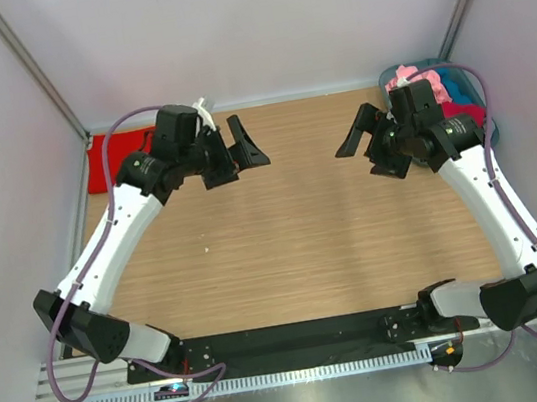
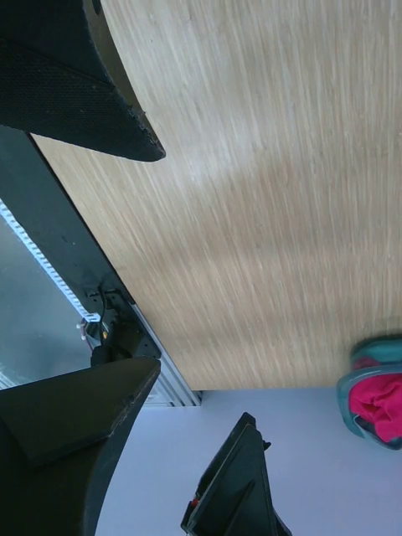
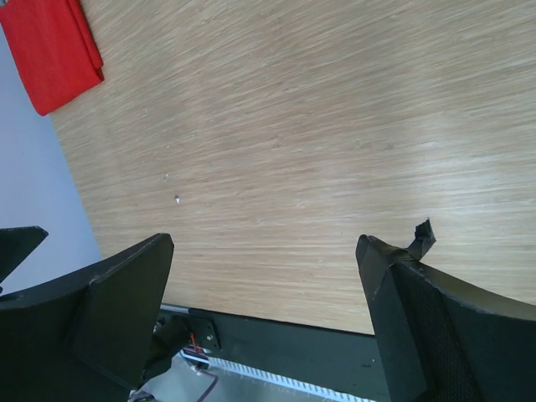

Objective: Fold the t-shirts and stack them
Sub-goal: Grab the tshirt from the pile, then move the tshirt to the center of the board, then flatten the tshirt out

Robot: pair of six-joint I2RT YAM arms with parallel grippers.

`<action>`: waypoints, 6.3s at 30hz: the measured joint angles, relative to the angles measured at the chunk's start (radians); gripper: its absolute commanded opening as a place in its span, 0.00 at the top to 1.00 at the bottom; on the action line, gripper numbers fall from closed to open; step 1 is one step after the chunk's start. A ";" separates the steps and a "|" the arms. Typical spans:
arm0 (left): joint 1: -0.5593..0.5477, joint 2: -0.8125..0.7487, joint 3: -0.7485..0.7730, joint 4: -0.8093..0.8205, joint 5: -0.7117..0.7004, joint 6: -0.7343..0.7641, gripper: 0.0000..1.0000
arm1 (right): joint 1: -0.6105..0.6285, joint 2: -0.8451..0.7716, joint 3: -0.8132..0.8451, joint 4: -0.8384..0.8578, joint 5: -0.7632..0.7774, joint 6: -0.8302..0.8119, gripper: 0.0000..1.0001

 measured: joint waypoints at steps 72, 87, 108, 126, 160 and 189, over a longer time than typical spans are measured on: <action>0.062 -0.099 -0.004 0.030 0.111 -0.203 0.09 | -0.471 0.529 0.770 0.008 -0.143 0.134 0.99; 0.068 -0.203 -0.236 -0.013 -0.013 -0.208 0.09 | -0.212 -0.341 -0.316 0.079 -0.277 0.075 0.68; -0.154 -0.092 -0.712 0.082 0.018 -0.210 0.29 | 0.205 -0.177 -0.523 -0.114 -0.050 -0.014 0.56; -0.153 -0.077 -0.906 0.105 -0.069 -0.284 0.68 | 0.503 0.241 -0.484 0.213 0.078 0.073 0.42; -0.056 -0.175 -0.443 -0.165 -0.412 -0.143 1.00 | 0.377 -0.164 -0.330 -0.259 0.667 0.218 0.83; -0.049 -0.164 -0.833 -0.002 -0.218 -0.174 0.35 | 0.341 -0.021 -0.468 0.012 0.289 0.108 0.56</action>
